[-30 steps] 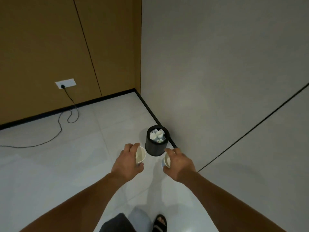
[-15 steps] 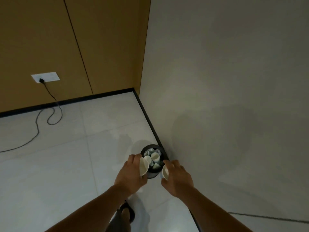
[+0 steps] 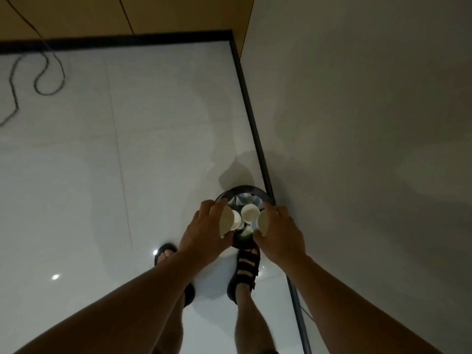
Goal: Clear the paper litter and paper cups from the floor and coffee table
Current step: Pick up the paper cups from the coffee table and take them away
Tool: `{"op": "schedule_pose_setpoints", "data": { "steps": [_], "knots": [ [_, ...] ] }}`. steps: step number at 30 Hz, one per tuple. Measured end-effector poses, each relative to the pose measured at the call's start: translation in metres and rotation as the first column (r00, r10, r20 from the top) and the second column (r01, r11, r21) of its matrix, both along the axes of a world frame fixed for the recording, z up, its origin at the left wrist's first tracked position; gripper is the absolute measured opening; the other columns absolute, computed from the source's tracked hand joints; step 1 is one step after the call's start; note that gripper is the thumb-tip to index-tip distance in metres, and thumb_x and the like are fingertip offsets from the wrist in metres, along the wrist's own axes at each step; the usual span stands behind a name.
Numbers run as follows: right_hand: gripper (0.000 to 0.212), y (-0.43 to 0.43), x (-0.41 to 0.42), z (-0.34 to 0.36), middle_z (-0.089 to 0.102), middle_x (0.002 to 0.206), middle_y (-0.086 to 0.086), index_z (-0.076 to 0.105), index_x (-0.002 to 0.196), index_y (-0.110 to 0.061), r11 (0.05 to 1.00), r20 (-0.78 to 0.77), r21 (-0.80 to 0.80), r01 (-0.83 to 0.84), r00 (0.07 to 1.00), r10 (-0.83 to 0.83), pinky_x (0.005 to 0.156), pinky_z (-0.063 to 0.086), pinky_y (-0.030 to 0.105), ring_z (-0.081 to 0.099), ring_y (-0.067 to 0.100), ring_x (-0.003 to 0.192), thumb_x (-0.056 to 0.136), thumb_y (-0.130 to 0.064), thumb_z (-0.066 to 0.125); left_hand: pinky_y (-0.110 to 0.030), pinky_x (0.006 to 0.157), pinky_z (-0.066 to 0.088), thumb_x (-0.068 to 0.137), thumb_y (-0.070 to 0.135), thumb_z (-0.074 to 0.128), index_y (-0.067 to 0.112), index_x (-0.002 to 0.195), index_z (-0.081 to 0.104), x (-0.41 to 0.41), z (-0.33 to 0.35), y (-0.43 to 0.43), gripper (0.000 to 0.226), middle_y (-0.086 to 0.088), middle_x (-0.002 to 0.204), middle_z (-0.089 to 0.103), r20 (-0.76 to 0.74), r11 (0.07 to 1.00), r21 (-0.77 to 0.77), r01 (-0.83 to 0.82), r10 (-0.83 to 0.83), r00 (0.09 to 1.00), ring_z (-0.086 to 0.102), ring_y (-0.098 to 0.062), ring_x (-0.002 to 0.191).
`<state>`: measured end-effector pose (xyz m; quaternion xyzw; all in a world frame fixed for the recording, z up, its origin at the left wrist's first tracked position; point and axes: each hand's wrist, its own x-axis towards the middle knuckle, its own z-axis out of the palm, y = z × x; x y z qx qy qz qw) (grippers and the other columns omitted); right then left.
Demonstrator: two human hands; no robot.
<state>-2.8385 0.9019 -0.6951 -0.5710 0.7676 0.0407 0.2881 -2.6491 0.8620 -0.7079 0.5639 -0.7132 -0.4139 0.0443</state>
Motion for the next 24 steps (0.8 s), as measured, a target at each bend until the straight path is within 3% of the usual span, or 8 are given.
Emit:
{"op": "schedule_pose_setpoints", "data": {
  "steps": [6, 12, 16, 19, 22, 24],
  "knots": [
    [0.076, -0.026, -0.026, -0.121, 0.040, 0.144, 0.006, 0.028, 0.146, -0.026, 0.997, 0.031, -0.029, -0.065, 0.997, 0.066, 0.088, 0.052, 0.034, 0.050, 0.026, 0.125, 0.084, -0.038, 0.071, -0.036, 0.088, 0.050, 0.075, 0.030, 0.076, 0.027, 0.147, 0.025, -0.037, -0.124, 0.007, 0.088, -0.001, 0.139, 0.030, 0.035, 0.992, 0.066, -0.103, 0.101, 0.994, 0.046, -0.026, 0.120],
    [0.078, -0.026, -0.034, -0.187, 0.031, 0.151, 0.007, 0.026, 0.150, -0.023, 0.985, 0.042, 0.043, -0.168, 0.985, 0.166, 0.092, 0.051, 0.041, 0.042, 0.030, 0.131, 0.088, -0.041, 0.068, -0.037, 0.089, 0.046, 0.075, 0.029, 0.078, 0.021, 0.147, 0.031, -0.057, -0.189, 0.028, 0.086, -0.008, 0.141, 0.034, 0.092, 0.992, 0.060, -0.115, 0.109, 0.990, 0.043, -0.030, 0.123],
    [0.079, -0.017, -0.039, -0.206, 0.031, 0.150, 0.008, 0.028, 0.149, -0.021, 0.965, -0.003, 0.071, -0.251, 0.968, 0.252, 0.090, 0.050, 0.035, 0.043, 0.029, 0.128, 0.086, -0.045, 0.069, -0.043, 0.097, 0.040, 0.069, 0.032, 0.081, 0.020, 0.143, 0.037, -0.064, -0.206, 0.033, 0.087, -0.011, 0.136, 0.042, 0.168, 1.000, 0.007, -0.019, 0.017, 0.986, 0.043, -0.033, 0.122],
    [0.081, -0.014, -0.041, -0.217, 0.034, 0.150, 0.010, 0.030, 0.149, -0.020, 0.953, -0.022, 0.063, -0.296, 0.954, 0.298, 0.089, 0.049, 0.034, 0.044, 0.030, 0.128, 0.083, -0.047, 0.070, -0.045, 0.094, 0.042, 0.063, 0.041, 0.082, 0.019, 0.137, 0.043, -0.071, -0.211, 0.037, 0.086, -0.011, 0.132, 0.050, 0.269, 0.995, -0.040, 0.095, -0.081, 0.960, 0.048, -0.034, 0.119],
    [0.084, -0.009, -0.043, -0.226, 0.032, 0.153, 0.013, 0.027, 0.152, -0.017, 0.942, -0.021, 0.030, -0.335, 0.942, 0.336, 0.098, 0.047, 0.039, 0.039, 0.031, 0.134, 0.086, -0.050, 0.066, -0.047, 0.101, 0.038, 0.073, 0.058, 0.061, 0.015, 0.142, 0.040, -0.080, -0.220, 0.043, 0.084, -0.011, 0.138, 0.048, 0.327, 0.976, -0.109, 0.191, -0.146, 0.934, 0.044, -0.034, 0.127],
    [0.086, -0.004, -0.046, -0.232, 0.026, 0.157, 0.014, 0.020, 0.155, -0.017, 0.918, -0.041, 0.026, -0.396, 0.917, 0.397, 0.105, 0.042, 0.043, 0.030, 0.032, 0.142, 0.088, -0.053, 0.061, -0.051, 0.112, 0.022, 0.078, 0.066, 0.041, 0.015, 0.150, 0.024, -0.082, -0.230, 0.049, 0.090, -0.012, 0.152, 0.034, 0.368, 0.958, -0.100, 0.268, -0.215, 0.905, 0.028, -0.035, 0.141]
  ]
}}
